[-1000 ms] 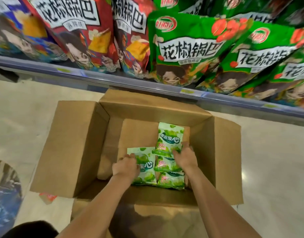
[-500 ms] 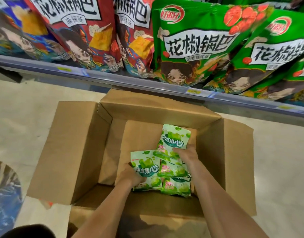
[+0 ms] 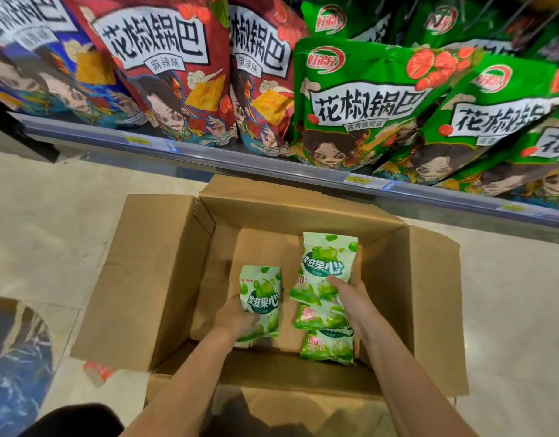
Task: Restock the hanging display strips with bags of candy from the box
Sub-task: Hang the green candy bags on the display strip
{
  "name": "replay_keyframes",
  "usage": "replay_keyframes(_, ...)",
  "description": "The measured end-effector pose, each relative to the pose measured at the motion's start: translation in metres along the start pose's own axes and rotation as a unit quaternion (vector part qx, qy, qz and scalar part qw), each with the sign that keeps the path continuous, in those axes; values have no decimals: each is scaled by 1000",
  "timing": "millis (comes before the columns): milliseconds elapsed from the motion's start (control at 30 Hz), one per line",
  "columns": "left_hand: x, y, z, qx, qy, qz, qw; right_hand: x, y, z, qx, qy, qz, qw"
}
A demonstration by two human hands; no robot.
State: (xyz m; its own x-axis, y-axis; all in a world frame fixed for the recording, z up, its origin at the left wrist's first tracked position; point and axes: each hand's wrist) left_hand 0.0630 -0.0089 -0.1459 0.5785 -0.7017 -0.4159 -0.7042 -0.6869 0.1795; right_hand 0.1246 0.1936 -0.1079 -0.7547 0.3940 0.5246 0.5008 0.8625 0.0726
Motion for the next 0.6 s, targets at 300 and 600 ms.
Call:
replay_keyframes(300,-25,18,-56,40,-103,-237,965,12,0,-85,69,70,124,987)
replay_keyframes(600,-71,40,-174,61,-199,-366,907,69,-3,-184,75,126,208,967)
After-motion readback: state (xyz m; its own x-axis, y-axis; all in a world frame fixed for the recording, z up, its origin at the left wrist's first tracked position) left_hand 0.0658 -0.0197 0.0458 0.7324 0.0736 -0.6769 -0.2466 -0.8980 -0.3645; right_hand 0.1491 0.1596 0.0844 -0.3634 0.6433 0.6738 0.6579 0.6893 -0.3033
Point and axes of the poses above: each hand's wrist, its own z-axis towards the middle knuckle, its own y-axis out of the back of the hand, x = y × z, and after that the axes turned 7 degrees about x, right-handed
